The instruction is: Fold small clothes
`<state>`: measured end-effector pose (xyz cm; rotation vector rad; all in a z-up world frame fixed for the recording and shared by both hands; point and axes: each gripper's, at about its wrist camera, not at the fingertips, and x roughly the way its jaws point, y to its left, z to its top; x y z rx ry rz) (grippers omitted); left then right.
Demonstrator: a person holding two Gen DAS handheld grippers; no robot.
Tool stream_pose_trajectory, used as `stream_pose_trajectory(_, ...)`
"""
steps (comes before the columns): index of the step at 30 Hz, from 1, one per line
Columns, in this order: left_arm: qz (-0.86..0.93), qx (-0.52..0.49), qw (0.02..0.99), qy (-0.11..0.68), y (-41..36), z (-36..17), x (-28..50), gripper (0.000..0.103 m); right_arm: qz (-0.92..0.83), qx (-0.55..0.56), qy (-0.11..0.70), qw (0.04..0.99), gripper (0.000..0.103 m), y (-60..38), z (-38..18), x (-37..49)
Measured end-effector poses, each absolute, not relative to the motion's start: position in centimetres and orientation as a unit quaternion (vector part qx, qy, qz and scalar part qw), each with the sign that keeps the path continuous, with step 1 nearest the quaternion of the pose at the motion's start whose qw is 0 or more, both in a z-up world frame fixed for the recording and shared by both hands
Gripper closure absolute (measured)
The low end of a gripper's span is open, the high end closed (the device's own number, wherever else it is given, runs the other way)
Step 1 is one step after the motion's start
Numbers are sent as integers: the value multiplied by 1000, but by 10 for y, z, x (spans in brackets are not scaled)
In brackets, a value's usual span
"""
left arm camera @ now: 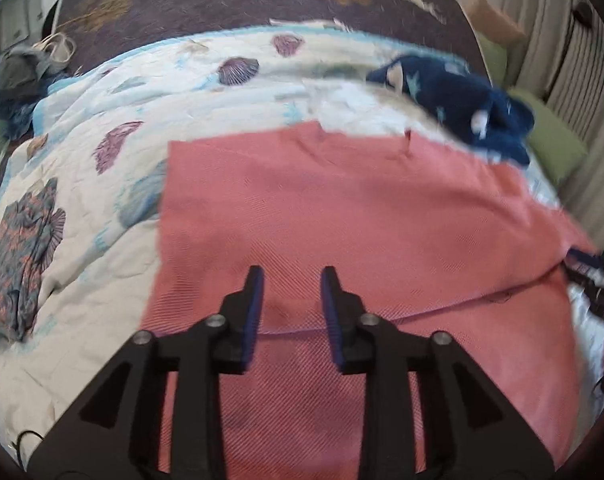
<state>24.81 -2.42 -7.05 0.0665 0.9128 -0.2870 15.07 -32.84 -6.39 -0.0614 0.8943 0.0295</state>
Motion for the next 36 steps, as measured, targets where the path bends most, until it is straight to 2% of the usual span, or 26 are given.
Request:
stream_pose_trajectory(2, -125, 32, 883, 452, -27, -82, 251, 71, -14, -34, 441, 897, 72, -333, -68, 157)
stream_pose_trajectory(3, -124, 22, 887, 445, -24, -82, 250, 71, -23, -22, 445, 895, 87, -339, -69, 160)
stream_pose_trajectory(4, -125, 18, 887, 443, -23, -81, 249, 71, -36, -3, 449, 893, 96, -350, -69, 163)
stream_pose_trajectory(7, -131, 11, 886, 445, -19, -77, 247, 71, -65, 75, 430, 897, 97, -385, -60, 160)
stream_pose_trajectory(13, -187, -32, 884, 428, -27, -58, 233, 68, -38, 287, 324, 901, 97, -444, -9, 138)
stream_pose_trajectory(14, -212, -43, 879, 425, -32, -54, 230, 65, -22, 307, 308, 900, 97, -444, -1, 137)
stream_pose_trajectory(16, -258, -71, 865, 424, -37, -49, 226, 40, 16, 311, 287, 906, 96, -428, 17, 140)
stream_pose_trajectory(17, -285, -91, 855, 423, -41, -46, 223, 38, 36, 296, 286, 911, 96, -411, 23, 144)
stream_pose_trajectory(20, -335, -125, 832, 424, -53, -44, 220, 37, 115, 264, 311, 906, 94, -355, 22, 162)
stream_pose_trajectory(23, -356, -131, 814, 440, -68, -50, 223, 37, 171, 243, 372, 879, 91, -306, -3, 185)
stream_pose_trajectory(24, -363, -135, 807, 446, -72, -52, 224, 37, 168, 237, 401, 869, 87, -296, -16, 191)
stream_pose_trajectory(28, -394, -141, 774, 475, -90, -59, 227, 37, 131, 267, 440, 847, 61, -312, -46, 188)
stream_pose_trajectory(36, -423, -140, 746, 495, -112, -62, 215, 36, 36, 284, 418, 862, 60, -383, -54, 140)
